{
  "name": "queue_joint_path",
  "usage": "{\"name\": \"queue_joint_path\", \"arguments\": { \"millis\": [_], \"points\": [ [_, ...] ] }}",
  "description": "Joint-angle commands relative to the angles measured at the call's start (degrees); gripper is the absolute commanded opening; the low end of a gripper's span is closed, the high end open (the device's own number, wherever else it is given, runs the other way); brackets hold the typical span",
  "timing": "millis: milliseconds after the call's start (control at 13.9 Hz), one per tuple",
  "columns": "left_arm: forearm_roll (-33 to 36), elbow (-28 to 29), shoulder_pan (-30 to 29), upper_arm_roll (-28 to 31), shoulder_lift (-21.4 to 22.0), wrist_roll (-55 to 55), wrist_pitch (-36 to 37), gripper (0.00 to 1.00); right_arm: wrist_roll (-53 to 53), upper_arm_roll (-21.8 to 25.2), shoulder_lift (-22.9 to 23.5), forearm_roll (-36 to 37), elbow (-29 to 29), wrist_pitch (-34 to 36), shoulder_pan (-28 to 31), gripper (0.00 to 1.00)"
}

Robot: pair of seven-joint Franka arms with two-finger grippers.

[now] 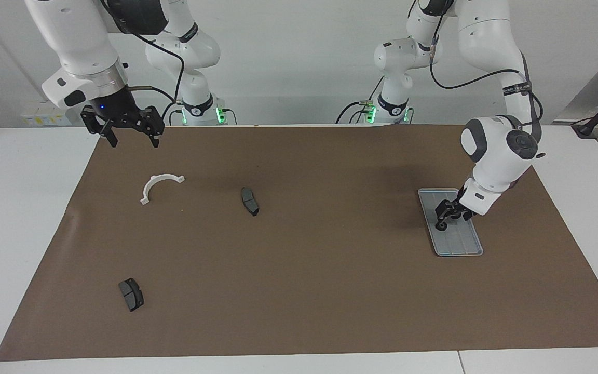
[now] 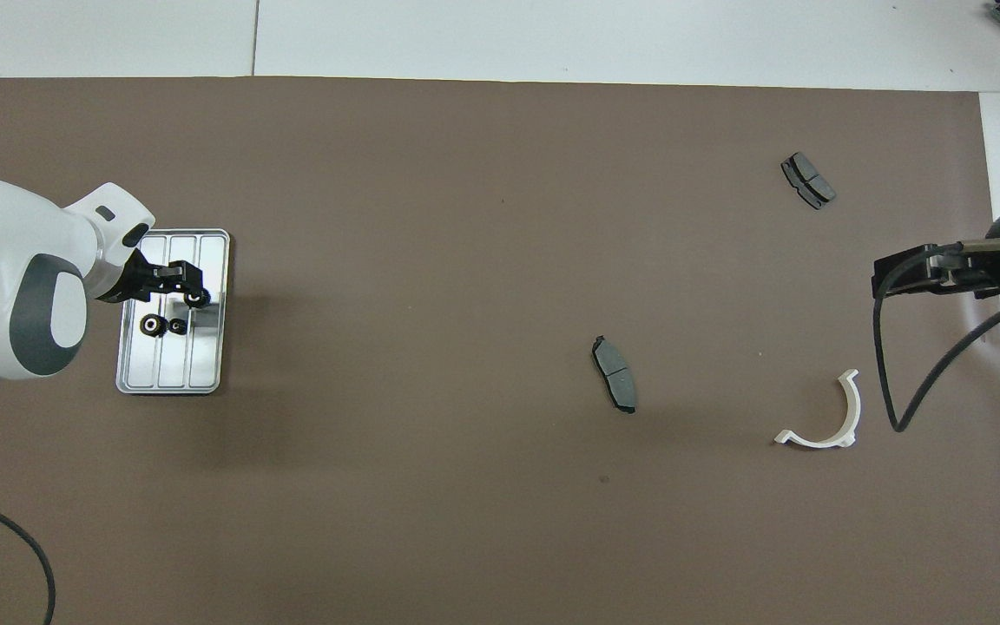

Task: Place bearing gear from tray to pile
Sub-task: 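Reach the left gripper into the tray and grasp a black gear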

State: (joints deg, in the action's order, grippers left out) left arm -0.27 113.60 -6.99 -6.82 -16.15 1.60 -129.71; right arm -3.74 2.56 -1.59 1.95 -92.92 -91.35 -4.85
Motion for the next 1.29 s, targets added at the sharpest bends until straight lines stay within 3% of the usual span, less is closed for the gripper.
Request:
{"name": "queue_joint_path", "arguments": {
  "millis": [0,144,575,1222],
  "points": [
    [-0.60,0.30,0.49,0.32,-0.55,0.78,-1.42,0.68,-0.48,-0.36,-1.32,-0.10,-1.48,-0.41,0.37,1.00],
    [-0.60,0.92,1.36,0.41,-0.46,1.04,-1.42,0.60,-0.48,-0.36,-1.32,-0.10,-1.48,-0.41,0.37,1.00],
    [-0.60,1.79,2.94,0.41,-0.98,3.06,-3.53,0.58,-0.48,-0.36,-1.40,-0.10,-1.48,-0.41,0.37,1.00],
    [-0.60,2.50,2.42,0.41,-0.99,2.36,-4.06,0.44,-0.48,-0.36,-1.40,-0.10,-1.48,-0.41,0.37,1.00]
  ]
}}
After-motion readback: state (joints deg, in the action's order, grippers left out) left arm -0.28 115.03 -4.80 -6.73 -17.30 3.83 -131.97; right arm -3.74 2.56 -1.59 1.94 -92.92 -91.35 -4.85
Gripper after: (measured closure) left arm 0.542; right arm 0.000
